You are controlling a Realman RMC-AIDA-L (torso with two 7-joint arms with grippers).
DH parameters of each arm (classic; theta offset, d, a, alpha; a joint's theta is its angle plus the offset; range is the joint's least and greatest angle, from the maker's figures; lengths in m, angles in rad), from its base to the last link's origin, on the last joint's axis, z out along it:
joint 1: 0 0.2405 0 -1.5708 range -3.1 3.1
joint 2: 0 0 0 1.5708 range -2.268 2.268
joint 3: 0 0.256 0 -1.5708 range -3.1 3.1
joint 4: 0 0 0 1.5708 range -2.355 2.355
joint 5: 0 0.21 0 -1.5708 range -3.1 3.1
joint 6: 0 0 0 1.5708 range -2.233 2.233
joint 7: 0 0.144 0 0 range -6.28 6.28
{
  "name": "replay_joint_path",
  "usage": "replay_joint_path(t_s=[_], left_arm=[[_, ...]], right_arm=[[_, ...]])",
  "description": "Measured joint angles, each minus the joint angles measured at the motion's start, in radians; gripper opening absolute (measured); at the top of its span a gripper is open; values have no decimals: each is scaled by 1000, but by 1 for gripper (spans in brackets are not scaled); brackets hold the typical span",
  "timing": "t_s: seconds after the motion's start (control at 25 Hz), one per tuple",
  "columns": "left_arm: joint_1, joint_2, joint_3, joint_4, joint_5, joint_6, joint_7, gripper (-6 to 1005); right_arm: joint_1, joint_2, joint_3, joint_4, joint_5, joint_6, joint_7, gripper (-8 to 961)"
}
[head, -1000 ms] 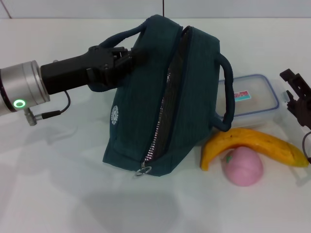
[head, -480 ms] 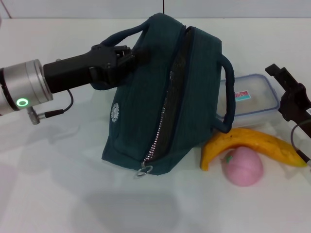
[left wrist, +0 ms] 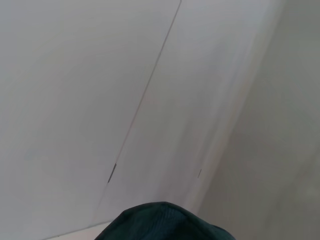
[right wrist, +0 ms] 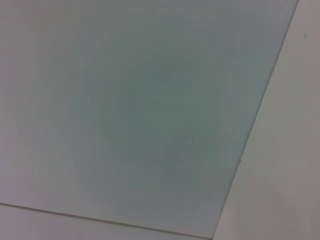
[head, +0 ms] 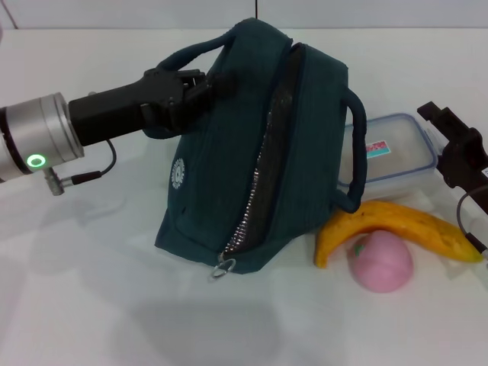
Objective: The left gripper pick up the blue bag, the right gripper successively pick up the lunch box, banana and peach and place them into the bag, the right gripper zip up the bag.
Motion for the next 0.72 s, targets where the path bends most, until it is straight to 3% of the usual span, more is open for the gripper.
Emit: replay_joint_path(t_s=[0.04,0.44,0.72], left_arm=[[1,0,0,0,-2,0,0,54],[3,0,0,0,-4,0,1,53],[2,0,0,2,-4,0,3,54]], right_arm=[[0,0,0,0,0,1,0,737],[-1,0,0,0,-1,3,0,287],[-6,0,1,-9,0,-1,-18,226]])
